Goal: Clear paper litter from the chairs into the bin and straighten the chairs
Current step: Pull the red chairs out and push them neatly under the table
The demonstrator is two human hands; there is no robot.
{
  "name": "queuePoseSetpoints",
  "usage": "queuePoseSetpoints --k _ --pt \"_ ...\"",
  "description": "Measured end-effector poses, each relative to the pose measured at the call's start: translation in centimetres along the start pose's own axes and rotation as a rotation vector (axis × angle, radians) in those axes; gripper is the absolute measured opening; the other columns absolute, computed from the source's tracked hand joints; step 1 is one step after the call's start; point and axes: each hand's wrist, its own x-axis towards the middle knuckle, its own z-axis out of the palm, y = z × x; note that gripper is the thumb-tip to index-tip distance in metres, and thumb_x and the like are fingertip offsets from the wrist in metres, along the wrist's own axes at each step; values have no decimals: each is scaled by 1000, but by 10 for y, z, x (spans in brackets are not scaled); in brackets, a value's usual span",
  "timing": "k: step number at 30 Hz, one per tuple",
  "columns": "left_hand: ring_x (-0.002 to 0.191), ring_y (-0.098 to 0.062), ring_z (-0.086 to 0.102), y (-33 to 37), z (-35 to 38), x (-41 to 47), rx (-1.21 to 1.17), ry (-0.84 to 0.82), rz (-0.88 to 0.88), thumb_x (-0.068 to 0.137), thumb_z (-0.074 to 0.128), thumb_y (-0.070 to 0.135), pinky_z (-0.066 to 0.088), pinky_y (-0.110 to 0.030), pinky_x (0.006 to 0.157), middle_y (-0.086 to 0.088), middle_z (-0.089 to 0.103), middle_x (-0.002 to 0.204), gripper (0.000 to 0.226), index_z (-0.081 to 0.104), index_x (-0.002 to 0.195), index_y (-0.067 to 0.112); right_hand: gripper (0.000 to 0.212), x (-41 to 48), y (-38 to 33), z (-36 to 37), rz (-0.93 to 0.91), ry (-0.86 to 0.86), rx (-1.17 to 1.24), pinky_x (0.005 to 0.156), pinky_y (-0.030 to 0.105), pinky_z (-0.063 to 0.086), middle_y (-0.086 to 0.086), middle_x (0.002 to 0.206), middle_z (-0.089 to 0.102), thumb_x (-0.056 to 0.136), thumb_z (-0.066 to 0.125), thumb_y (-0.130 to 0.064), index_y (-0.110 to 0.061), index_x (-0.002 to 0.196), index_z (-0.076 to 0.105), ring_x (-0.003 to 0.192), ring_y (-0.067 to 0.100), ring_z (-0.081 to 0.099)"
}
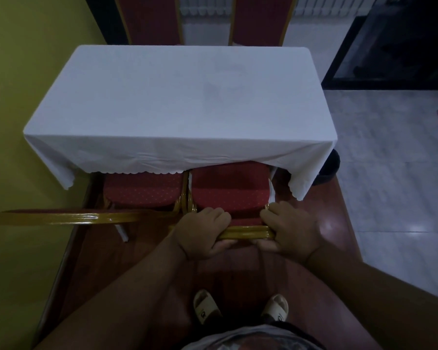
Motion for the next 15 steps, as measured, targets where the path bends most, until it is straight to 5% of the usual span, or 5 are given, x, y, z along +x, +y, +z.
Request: queuePoseSetpoints --k 15 --pt "73 -20 56 -9 2 7 -55 -19 -2 94 40 59 49 -38 47 -2 57 88 43 47 98 17 55 6 10 5 -26 33 55 44 34 37 0 72 52 86 40 -74 -20 78 52 61 20 49"
